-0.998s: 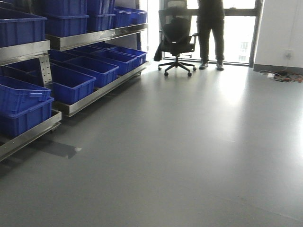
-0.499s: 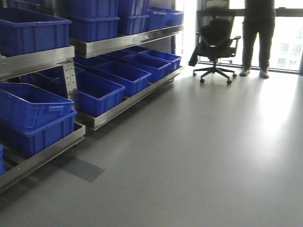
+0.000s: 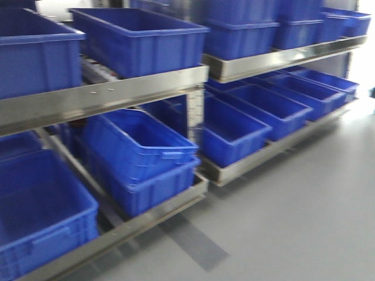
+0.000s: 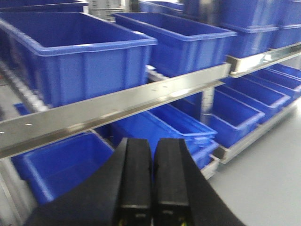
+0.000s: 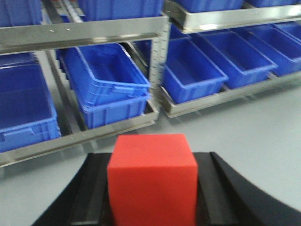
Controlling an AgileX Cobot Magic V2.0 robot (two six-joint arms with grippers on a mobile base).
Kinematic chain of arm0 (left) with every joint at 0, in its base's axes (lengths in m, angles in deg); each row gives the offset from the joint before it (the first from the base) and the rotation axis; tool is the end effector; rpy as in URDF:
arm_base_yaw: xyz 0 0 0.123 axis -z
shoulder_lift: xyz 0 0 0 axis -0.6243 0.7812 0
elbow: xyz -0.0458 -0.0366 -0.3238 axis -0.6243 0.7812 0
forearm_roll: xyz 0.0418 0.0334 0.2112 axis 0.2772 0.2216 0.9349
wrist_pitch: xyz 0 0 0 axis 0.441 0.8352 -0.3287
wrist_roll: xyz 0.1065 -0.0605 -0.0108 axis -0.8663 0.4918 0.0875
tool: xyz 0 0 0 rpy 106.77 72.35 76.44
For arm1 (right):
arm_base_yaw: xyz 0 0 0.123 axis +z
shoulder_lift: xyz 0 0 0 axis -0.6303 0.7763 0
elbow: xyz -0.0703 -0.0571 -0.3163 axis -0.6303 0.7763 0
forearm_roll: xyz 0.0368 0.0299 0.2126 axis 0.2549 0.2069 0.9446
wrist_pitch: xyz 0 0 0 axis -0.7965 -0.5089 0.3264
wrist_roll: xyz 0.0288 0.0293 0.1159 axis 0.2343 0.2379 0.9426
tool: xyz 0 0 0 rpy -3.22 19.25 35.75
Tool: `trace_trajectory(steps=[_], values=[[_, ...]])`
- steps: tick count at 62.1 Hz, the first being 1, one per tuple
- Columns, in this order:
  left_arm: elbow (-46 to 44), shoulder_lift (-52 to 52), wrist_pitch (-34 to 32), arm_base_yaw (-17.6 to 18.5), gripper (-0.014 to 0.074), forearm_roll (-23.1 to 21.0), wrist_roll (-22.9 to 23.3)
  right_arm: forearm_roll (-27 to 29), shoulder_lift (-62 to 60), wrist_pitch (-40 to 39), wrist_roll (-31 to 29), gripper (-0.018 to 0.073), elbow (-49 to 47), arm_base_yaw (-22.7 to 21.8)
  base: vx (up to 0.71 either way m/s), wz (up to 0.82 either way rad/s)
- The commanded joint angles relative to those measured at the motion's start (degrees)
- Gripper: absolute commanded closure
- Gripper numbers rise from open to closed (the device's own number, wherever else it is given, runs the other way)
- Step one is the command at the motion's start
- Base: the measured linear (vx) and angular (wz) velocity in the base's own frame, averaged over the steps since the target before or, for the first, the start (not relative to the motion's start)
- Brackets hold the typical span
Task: Pick red cube and place on left shelf
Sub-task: 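Approach the shelf and stop in front of the large blue bin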
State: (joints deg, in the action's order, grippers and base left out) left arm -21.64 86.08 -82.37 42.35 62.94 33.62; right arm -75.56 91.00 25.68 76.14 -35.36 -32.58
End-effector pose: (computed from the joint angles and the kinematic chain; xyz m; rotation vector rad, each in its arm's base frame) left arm 0.0094 -0.0015 0.2021 0.0250 1.5715 -0.0880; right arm 0.0064 0.0090 0.2736 -0.2039 1.7756 0.0977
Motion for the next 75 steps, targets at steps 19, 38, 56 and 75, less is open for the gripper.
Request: trace_trajectory(steps=[19, 38, 56, 75], values=[[1.36, -0.84, -4.80, 0.36, 0.0495, -0.09, 0.27, 0.33, 0.66, -5.12, -0.19, 0.0473, -1.57, -0.20, 0.52, 0.67], [1.36, -0.84, -4.80, 0.36, 0.0495, -0.09, 0.27, 0.33, 0.66, -5.12, -0.19, 0.0473, -1.57, -0.20, 0.46, 0.54], [1.36, -0.84, -4.80, 0.36, 0.0496, -0.09, 0.27, 0.33, 0.66, -5.12, -0.19, 0.0473, -1.57, -0.20, 0.35, 0.50], [1.36, -0.84, -4.80, 0.36, 0.0495, -0.09, 0.27, 0.33, 0.66, -5.12, -0.19, 0.0473, -1.57, -0.20, 0.22, 0.32]])
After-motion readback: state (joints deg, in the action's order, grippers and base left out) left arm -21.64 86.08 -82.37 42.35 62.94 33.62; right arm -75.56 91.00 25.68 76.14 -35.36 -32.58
